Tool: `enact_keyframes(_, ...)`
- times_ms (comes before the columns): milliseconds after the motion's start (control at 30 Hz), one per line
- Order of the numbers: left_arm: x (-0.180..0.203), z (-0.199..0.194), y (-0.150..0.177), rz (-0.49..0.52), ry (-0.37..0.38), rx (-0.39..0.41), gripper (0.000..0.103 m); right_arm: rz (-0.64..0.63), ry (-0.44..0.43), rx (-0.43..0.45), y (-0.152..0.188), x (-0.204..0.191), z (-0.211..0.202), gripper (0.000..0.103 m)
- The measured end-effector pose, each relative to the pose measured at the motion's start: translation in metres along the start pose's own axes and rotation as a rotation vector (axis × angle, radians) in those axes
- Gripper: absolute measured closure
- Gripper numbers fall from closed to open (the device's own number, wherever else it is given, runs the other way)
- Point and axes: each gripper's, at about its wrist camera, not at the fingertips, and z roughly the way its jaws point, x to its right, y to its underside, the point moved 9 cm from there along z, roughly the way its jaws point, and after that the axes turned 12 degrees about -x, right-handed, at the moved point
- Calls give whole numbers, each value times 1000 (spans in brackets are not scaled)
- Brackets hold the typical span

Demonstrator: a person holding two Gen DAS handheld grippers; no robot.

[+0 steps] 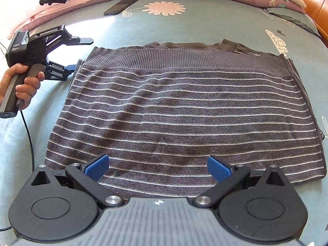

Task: Fold clothes
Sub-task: 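Pinch the folded sweater's side edge with the left gripper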

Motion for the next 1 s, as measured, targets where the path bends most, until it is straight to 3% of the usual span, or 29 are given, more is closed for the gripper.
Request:
enact_keyframes(200, 3, -1, 45, 79, 0, -120, 26, -27, -11, 11, -5, -8, -4, 0)
enact_keyframes(367, 13, 18, 21, 65, 17, -103, 26, -19, -38, 21, -6, -10, -4, 0)
enact_keyframes(467, 20, 26, 22, 158, -35, -118, 33, -78, -40, 24, -7, -21, -2, 0)
enact_keyframes(533, 14, 22, 30, 175, -93, -135, 55, -207, -15, 40, -4, -40, -2, 0)
enact_keyframes(567, 8, 19, 34, 160, -121, -142, 79, -282, 4, 52, -2, -50, -2, 0)
enact_keyframes(600, 2, 17, 35, 137, -126, -146, 93, -363, 25, 61, 3, -62, -1, 0)
enact_keyframes(667, -4, 15, 36, 116, -133, -150, 92, -529, 67, 77, 16, -85, 3, 0)
enact_keyframes(767, 5, 20, 35, 197, -212, -174, 92, -775, 134, 118, 42, -122, 10, 0)
enact_keyframes(867, 9, 22, 30, 184, -263, -227, 91, -972, 223, 179, 66, -151, 18, 2)
enact_keyframes(1000, 17, 24, 26, 177, -334, -266, 92, -1079, 359, 232, 87, -177, 39, 6)
